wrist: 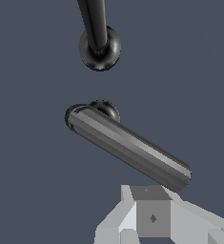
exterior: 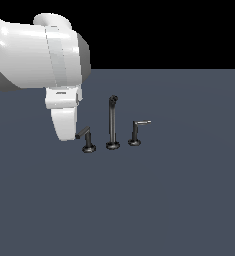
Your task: Turn on the faucet by rotating a designated handle.
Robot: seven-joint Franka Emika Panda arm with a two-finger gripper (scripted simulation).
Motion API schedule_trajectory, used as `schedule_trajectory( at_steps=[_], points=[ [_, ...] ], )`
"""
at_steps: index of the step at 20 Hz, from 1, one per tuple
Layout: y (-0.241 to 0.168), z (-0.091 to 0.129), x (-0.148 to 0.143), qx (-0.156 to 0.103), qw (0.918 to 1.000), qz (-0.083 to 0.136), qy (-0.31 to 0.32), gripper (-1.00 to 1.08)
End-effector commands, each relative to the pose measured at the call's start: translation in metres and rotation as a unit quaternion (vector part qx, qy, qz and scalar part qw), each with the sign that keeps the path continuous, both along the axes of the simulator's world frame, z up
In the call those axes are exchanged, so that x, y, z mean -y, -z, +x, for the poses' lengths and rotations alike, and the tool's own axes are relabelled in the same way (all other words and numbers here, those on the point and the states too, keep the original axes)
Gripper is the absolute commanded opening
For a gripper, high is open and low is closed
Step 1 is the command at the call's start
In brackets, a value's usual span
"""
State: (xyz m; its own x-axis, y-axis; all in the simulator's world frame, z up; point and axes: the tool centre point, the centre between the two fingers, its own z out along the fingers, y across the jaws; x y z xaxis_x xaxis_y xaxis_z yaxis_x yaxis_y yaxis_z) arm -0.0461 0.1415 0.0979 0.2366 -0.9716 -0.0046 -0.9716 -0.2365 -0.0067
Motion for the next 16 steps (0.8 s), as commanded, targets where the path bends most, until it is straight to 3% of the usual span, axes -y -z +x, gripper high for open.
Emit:
schedule_trajectory(
  at_steps=[1, 9, 10, 11, 16],
  points=[
    [0.000, -0.003, 0.011, -0.001, 1.0000, -0.001, 0.003, -1.00],
    [0.000, -0.013, 0.049, -0.003, 1.0000, -0.003, 0.005, -1.00],
    [0.000, -0.013, 0.049, -0.003, 1.0000, -0.003, 0.005, -1.00],
    [0.000, -0.013, 0.027, -0.001, 0.9999, 0.001, -0.010, -1.00],
    [0.000, 0.000, 0.058, -0.002, 1.0000, -0.001, -0.002, -1.00]
  ],
)
